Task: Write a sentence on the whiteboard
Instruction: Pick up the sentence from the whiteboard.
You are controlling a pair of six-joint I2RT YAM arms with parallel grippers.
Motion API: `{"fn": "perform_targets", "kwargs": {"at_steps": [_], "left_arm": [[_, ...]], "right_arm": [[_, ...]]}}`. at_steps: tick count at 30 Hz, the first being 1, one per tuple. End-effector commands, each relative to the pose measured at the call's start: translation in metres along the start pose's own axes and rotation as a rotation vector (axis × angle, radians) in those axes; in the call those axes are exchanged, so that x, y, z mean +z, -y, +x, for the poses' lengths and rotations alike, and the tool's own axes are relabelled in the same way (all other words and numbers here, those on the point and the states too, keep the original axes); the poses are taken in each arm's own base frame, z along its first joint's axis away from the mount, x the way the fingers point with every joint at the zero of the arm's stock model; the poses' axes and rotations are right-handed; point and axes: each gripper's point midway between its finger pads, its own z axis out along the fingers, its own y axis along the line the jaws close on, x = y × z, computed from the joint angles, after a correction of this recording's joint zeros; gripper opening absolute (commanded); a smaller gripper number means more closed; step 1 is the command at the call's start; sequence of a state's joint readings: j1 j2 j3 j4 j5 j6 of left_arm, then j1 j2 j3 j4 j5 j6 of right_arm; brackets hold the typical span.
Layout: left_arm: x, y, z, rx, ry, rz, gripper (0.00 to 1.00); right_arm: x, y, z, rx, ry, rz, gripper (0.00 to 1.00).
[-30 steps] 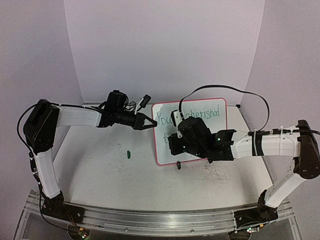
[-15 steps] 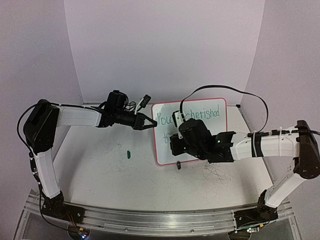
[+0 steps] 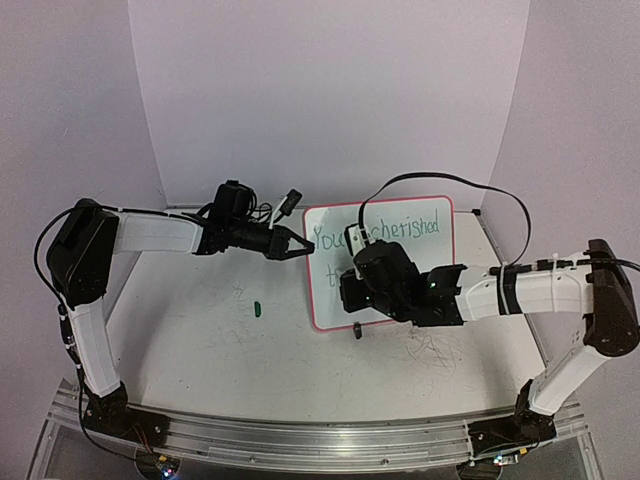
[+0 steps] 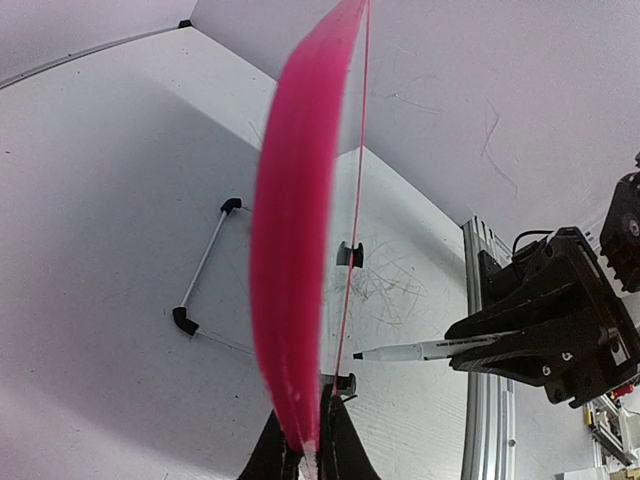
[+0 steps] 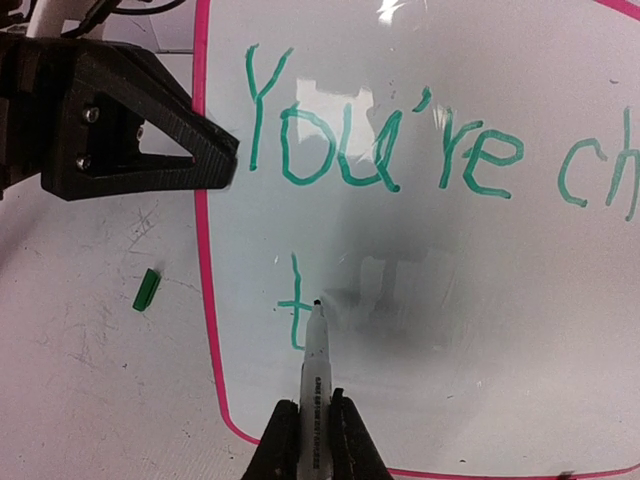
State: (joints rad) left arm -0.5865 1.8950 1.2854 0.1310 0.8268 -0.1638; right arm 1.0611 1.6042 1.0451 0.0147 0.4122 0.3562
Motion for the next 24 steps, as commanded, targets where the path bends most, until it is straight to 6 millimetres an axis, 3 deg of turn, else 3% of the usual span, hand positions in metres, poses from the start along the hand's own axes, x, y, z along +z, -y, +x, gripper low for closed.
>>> {"fn": "perform_targets", "kwargs": {"at_steps": [1,17,24], "left_arm": [[-0.003,-0.006,-0.006,0.061,0.008,-0.071,0.00],[-0.003,-0.005,-0.007,0.062,0.008,-0.067,0.00],[-0.003,-0.004,-0.006,0.062,0.006,-0.065,0.00]], "right_arm": [[0.004,-0.001,-0.010,0.010,0.033,0.020,0.00],[0.008,0.011,0.002,0.010,0.008,0.086,0.00],[0.009,0.012,0.018,0.006,-0.042,0.073,0.00]]}}
